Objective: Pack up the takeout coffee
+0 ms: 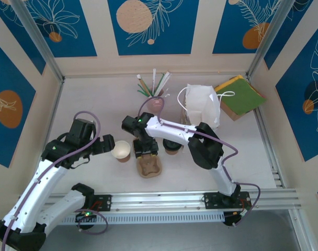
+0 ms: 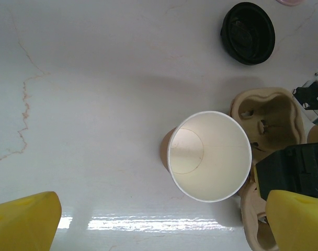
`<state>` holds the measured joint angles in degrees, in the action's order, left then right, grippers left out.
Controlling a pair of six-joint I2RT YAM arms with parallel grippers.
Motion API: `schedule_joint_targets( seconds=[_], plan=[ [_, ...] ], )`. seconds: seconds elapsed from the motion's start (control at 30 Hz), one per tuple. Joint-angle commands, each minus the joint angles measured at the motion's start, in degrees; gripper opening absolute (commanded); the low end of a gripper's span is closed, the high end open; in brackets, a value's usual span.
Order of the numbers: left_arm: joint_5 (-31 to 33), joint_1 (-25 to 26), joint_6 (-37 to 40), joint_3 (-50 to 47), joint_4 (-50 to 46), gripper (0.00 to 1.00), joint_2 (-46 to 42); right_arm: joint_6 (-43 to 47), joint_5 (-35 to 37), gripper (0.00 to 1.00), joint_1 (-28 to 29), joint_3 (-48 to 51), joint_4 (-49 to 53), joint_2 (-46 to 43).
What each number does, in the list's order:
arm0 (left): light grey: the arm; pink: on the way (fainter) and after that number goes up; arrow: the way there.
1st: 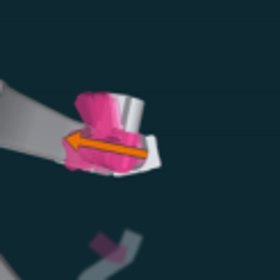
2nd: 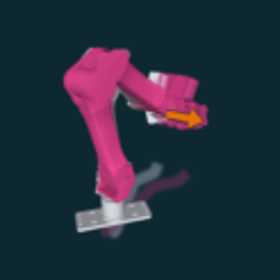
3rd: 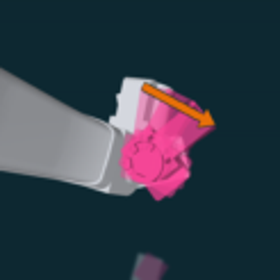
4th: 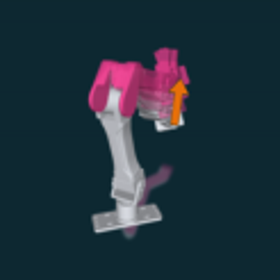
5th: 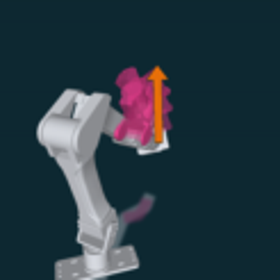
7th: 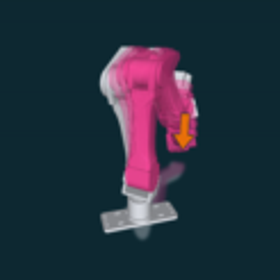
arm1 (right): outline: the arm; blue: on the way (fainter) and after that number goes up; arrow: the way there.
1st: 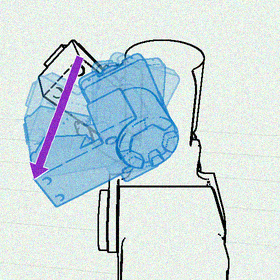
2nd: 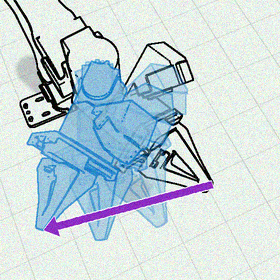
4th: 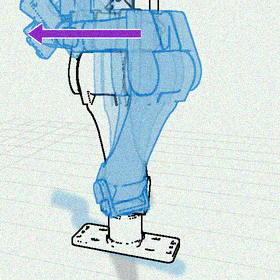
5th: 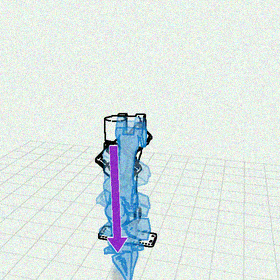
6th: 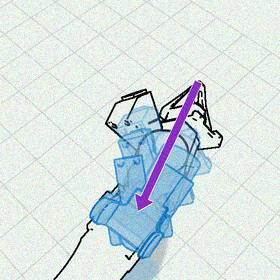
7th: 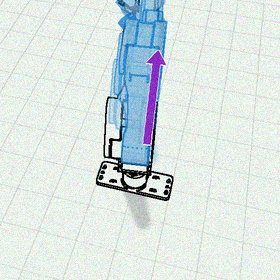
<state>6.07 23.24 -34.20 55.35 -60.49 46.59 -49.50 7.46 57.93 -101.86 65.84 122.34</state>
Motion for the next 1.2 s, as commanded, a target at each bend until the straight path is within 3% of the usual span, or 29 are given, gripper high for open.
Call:
schedule_joint_targets(
  seconds=[0.0,0.33,0.5,0.77,1.17],
  plan=[
    [-0.5,-0.5,-0.1,0.1,0.1,1.0,-0.3,0.6,-0.7,0.51,-0.2,0.6,1.2,1.0],
    [-0.7,-0.5,-0.4,-0.3,0.1,1.0,-0.6,1.1,-0.3,0.42,0.1,1.0,1.2,1.1],
    [-1.0,-0.5,-0.7,-0.5,0.1,1.0,-0.8,1.0,-0.5,0.43,0.2,1.5,0.9,1.3],
    [-1.1,-0.5,-0.8,-0.4,-0.1,1.0,-1.3,0.8,0.2,0.32,0.5,0.2,1.9,0.1],
    [-2.2,-0.6,-1.1,-0.4,1.0,1.0,-1.2,0.6,2.0,0.36,0.9,-3.1,5.4,-3.8]
  ],
)
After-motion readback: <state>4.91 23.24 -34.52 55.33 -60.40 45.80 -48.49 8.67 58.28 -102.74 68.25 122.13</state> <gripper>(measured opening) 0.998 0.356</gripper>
